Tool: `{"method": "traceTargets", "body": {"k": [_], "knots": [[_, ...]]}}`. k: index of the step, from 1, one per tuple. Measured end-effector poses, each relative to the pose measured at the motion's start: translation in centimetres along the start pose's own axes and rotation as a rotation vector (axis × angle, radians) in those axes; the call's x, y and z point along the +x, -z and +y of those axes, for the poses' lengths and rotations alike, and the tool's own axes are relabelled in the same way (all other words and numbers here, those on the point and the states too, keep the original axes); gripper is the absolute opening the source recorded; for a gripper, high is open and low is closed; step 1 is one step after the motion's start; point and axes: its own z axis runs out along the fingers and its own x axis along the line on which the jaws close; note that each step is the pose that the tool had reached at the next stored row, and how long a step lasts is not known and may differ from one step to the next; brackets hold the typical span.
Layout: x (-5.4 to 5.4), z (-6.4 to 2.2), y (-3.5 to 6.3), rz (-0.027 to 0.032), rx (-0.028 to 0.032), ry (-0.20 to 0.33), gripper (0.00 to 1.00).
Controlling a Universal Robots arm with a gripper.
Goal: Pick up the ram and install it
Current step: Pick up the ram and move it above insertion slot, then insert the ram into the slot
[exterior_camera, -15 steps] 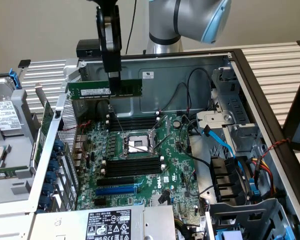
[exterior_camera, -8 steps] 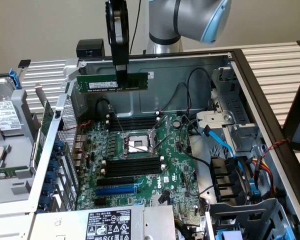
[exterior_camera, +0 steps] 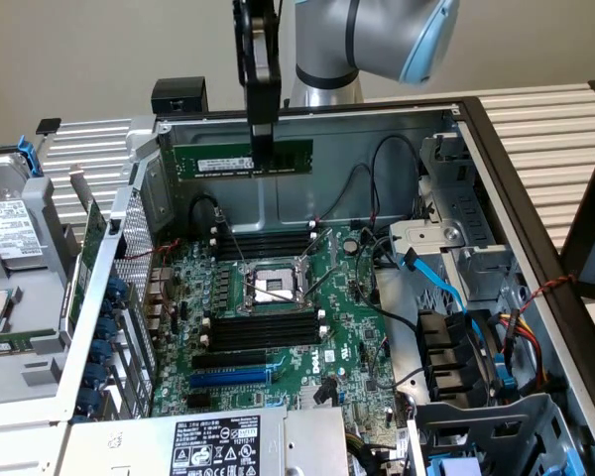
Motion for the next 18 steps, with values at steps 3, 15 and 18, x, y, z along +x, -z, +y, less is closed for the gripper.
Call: {"method": "traceTargets", "body": {"k": [3,15,18], "knots": [[-0.2,-0.67,-0.01,-0.0009,0.0000,0.000,0.13],[-0.9,-1.05,-3.03,-0.0137,0.0008,-0.021,0.13],[-0.8,-0.96,-3.58,-0.0137,0.0013,-0.030,0.13]]}}
